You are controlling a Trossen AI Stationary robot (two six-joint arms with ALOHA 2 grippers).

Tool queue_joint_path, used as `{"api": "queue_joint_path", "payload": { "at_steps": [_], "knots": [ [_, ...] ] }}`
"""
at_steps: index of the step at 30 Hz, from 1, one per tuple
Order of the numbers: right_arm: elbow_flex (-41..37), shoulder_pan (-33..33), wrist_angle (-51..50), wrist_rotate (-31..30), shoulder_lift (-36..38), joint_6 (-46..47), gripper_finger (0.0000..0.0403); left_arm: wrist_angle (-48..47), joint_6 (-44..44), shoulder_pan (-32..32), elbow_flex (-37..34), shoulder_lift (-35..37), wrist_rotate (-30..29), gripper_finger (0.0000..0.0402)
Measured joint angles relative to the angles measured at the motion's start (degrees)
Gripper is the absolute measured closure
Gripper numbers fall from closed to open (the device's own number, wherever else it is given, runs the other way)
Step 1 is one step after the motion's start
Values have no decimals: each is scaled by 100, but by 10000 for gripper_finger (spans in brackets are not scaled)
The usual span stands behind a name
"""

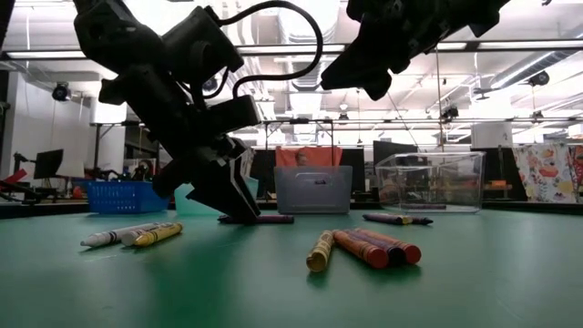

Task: Sort crayons
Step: Put the violet crayon into the bin

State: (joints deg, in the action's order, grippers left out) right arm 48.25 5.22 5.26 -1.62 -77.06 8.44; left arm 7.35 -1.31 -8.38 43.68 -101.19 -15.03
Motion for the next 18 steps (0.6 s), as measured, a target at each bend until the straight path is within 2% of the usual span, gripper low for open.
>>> {"api": "queue_joint_path", "payload": {
  "at_steps": [8, 18],
  "knots": [
    [0, 0, 0, 2, 0, 16, 335, -2, 59, -7, 0, 0, 221, 323],
    [0, 1, -2, 1, 0, 97, 335, 65, 386, -9, -31, -92, 248, 325]
  ]
}}
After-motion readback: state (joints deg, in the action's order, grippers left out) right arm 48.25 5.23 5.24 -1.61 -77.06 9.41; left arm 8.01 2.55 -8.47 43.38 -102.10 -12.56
